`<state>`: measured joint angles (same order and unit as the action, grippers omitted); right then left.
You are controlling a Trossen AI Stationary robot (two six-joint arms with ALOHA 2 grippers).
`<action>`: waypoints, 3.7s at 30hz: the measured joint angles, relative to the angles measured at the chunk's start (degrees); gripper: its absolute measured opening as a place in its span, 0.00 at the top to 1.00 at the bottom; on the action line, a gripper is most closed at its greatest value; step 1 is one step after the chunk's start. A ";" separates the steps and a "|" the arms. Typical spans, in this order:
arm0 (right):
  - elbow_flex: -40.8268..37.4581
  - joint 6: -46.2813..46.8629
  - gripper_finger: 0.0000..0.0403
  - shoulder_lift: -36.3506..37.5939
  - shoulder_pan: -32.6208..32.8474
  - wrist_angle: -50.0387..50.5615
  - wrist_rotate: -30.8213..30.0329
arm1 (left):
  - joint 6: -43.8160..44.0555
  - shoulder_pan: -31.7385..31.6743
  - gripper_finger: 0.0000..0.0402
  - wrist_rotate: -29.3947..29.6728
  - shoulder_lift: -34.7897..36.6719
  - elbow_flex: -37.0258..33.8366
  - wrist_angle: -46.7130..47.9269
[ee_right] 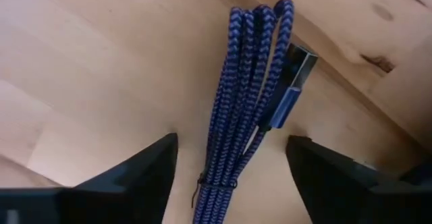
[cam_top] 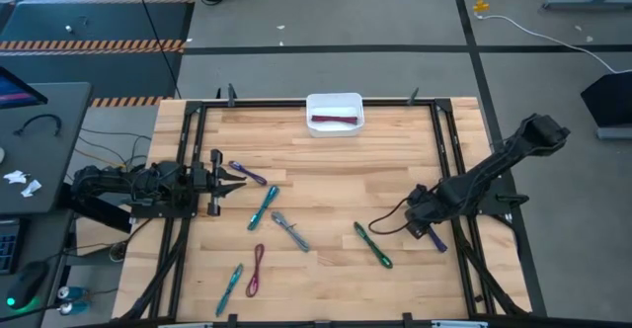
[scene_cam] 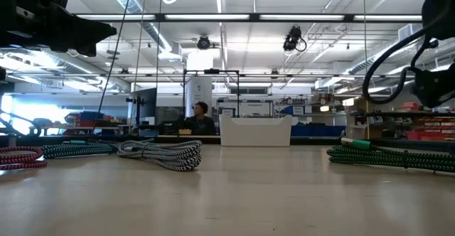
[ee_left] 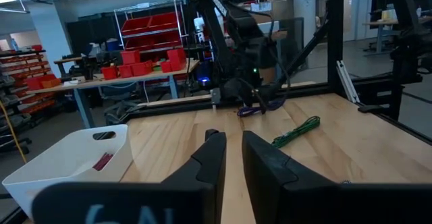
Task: Pick and place USB-C Cables
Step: Put the right violet charger cable into the white bin, then put the green charger cable into the white bin
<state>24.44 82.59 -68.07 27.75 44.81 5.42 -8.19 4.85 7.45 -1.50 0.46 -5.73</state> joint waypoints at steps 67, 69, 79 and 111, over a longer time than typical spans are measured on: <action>61.84 -113.60 0.75 -38.88 -56.98 -19.75 -5.14 | 0.00 0.01 0.86 0.00 0.02 0.00 -0.01; 57.34 -111.77 0.77 -35.13 -53.87 -20.71 -1.92 | 0.00 0.00 0.86 0.00 0.02 -0.01 -0.01; 27.05 -97.23 0.87 -14.24 -29.23 -44.00 -14.71 | 0.00 0.01 0.87 0.01 0.02 0.01 -0.01; 15.72 -49.32 0.50 -5.73 -7.24 -27.21 -15.48 | 0.00 0.01 0.86 0.01 0.01 0.00 -0.34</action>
<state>40.16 33.28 -73.80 20.51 17.60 -10.07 -8.19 4.86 7.46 -1.48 0.46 -6.07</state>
